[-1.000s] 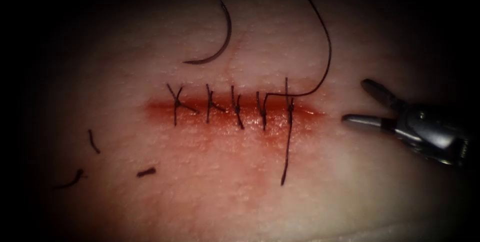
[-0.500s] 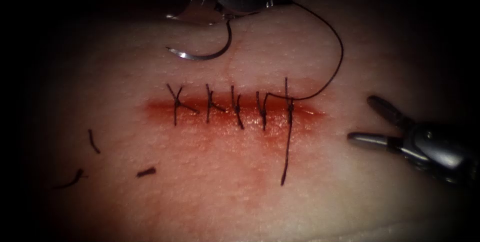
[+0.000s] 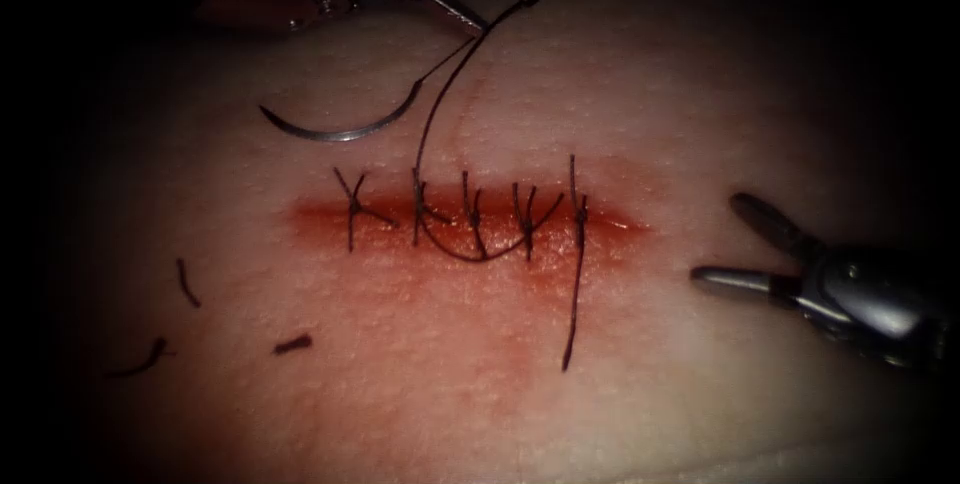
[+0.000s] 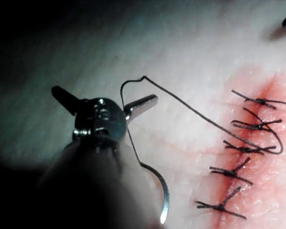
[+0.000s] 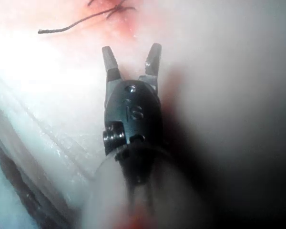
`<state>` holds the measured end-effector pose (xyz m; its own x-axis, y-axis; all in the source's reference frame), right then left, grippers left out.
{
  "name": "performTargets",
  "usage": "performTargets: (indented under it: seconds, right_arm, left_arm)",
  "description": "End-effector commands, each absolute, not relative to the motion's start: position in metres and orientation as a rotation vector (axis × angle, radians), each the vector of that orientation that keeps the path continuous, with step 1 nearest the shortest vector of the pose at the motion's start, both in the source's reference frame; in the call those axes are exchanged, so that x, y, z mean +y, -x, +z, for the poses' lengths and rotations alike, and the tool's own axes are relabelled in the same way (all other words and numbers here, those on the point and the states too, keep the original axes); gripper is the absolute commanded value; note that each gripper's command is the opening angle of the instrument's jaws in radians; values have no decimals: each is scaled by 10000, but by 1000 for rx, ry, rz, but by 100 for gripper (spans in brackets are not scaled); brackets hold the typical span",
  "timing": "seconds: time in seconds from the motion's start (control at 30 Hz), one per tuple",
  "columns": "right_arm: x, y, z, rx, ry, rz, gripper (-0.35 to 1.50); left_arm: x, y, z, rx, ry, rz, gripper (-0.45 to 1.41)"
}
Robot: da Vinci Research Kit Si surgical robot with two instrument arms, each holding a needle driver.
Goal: Wound Closure
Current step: Set the needle and suture down onto the skin, then with the left hand, grasp the remaining suture tail.
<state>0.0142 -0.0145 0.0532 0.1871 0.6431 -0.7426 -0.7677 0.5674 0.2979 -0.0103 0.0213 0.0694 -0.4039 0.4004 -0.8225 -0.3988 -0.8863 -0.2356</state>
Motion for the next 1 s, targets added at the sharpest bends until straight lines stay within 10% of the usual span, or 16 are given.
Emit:
performTargets:
  seconds: [0.03,0.4,1.0]
  right_arm:
    - [-153,-151,538,968,144,992,143]
    - [-154,-152,537,963,156,964,143]
    - [-153,-169,509,933,215,624,147]
  left_arm:
    - [208,82,685,10,1325,2320,125]
    - [143,-15,630,7,1338,2347,118]
    - [-37,94,551,29,1759,2373,46]
